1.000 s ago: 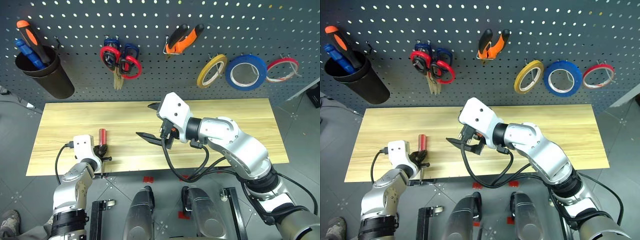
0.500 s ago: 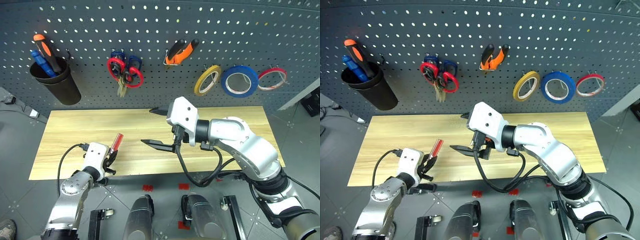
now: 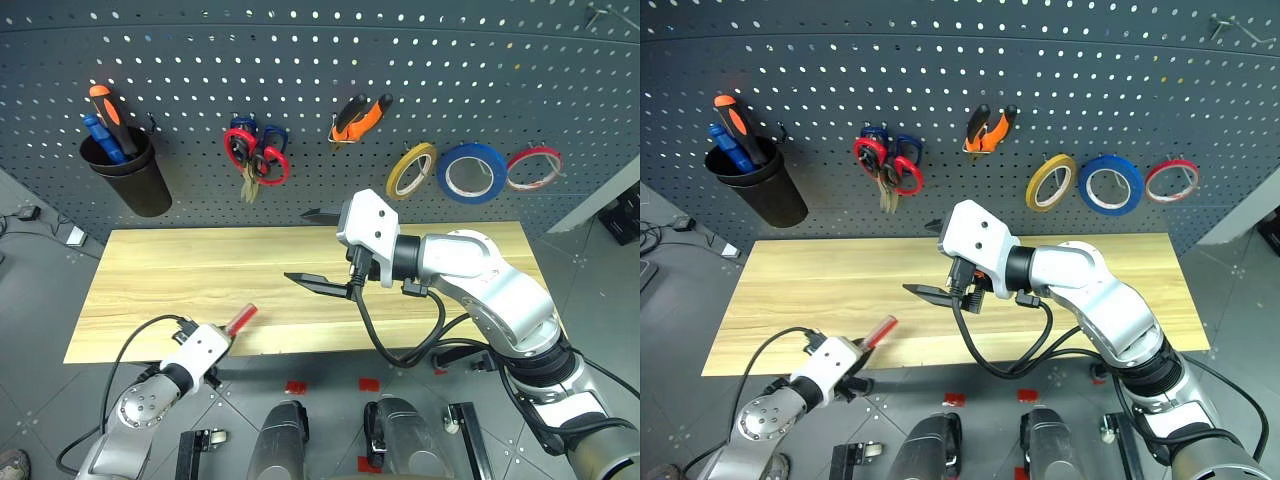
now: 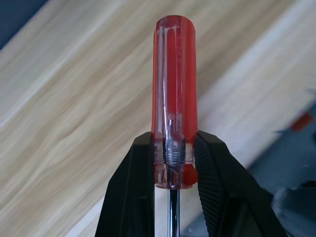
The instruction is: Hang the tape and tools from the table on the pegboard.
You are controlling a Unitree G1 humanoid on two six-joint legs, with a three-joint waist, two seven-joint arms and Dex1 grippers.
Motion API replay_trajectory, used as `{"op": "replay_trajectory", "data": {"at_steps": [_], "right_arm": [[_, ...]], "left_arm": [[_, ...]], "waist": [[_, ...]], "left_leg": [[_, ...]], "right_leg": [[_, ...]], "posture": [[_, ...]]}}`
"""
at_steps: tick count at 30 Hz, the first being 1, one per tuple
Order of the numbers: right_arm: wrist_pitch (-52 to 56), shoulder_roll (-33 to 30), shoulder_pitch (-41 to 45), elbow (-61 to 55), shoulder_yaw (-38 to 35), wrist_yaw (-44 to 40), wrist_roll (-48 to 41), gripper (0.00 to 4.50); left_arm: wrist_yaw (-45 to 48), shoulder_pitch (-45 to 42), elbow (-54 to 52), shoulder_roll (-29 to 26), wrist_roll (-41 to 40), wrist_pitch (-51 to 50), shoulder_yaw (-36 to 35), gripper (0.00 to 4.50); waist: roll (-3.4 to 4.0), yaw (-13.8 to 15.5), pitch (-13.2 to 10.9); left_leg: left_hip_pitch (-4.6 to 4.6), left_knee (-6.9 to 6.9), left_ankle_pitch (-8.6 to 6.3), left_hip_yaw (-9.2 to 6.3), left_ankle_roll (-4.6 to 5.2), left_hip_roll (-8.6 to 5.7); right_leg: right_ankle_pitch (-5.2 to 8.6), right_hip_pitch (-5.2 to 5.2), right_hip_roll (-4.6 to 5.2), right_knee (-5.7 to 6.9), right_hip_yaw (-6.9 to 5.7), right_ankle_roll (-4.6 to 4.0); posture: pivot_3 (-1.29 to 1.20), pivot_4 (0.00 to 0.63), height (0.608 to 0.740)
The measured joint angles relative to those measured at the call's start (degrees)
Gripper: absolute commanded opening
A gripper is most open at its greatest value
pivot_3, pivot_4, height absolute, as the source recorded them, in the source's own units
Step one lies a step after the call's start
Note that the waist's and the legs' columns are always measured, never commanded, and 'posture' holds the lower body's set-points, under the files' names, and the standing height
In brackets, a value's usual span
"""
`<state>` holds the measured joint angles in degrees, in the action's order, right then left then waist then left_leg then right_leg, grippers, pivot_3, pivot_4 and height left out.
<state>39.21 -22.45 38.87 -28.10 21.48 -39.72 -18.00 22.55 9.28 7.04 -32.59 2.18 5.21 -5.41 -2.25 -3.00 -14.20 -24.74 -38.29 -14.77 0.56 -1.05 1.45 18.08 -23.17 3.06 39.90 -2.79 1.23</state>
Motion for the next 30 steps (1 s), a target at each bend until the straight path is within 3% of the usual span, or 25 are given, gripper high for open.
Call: {"op": "replay_trajectory", "data": {"at_steps": [7,14,18,24,30], "right_arm": [[-0.4,0.0,0.1,0.5,-0.1,-0.9,0.0,4.50],[-1.3,0.1,0.1,0.8,-0.2,-1.4,0.0,4.50],[-2.0,0.4,0.2,0.9,-0.3,-1.4,0.1,4.50],[-3.5,2.3,1.4,1.4,-3.1,-0.6,-0.1,4.50],[-5.2,5.2,3.6,3.9,-4.6,2.0,1.2,4.50]], "left_arm": [[-3.2,-15.4,-6.4,-1.7,-8.3,-5.6,-12.0,0.80],[-0.5,-18.3,-18.3,-3.0,-12.6,-13.8,-12.5,0.80],[-2.2,-22.5,-18.1,-3.0,-13.2,-16.2,-13.9,0.80],[-6.6,-36.0,-16.3,-5.0,-15.3,-17.2,-20.3,0.80],[-7.2,-44.8,-7.1,-5.0,-15.5,-14.0,-20.4,0.80]], "waist": [[-0.07,1.2,0.3],[-0.04,1.0,1.2],[-0.06,1.3,1.2],[-0.11,1.3,1.4],[-0.11,1.3,1.5]], "left_leg": [[-0.02,-0.47,0.05,-0.10,-0.01,0.05],[0.00,-0.50,0.17,0.00,-0.22,0.15],[0.00,-0.54,0.20,-0.08,-0.24,0.19],[0.01,-0.64,0.24,-0.06,-0.26,0.15],[0.03,-0.65,0.35,-0.05,-0.35,0.16]], "right_leg": [[-0.20,0.11,-0.10,0.20,-0.05,-0.26],[-0.22,0.09,-0.22,0.16,0.09,-0.22],[-0.26,0.05,-0.31,0.33,0.07,-0.29],[-0.29,0.06,-0.32,0.45,0.12,-0.32],[-0.29,0.00,-0.34,0.58,0.13,-0.32]], "posture": [[-0.06,0.164,0.740],[-0.05,0.154,0.740],[-0.04,0.153,0.740],[-0.04,0.151,0.740],[-0.05,0.157,0.740]]}}
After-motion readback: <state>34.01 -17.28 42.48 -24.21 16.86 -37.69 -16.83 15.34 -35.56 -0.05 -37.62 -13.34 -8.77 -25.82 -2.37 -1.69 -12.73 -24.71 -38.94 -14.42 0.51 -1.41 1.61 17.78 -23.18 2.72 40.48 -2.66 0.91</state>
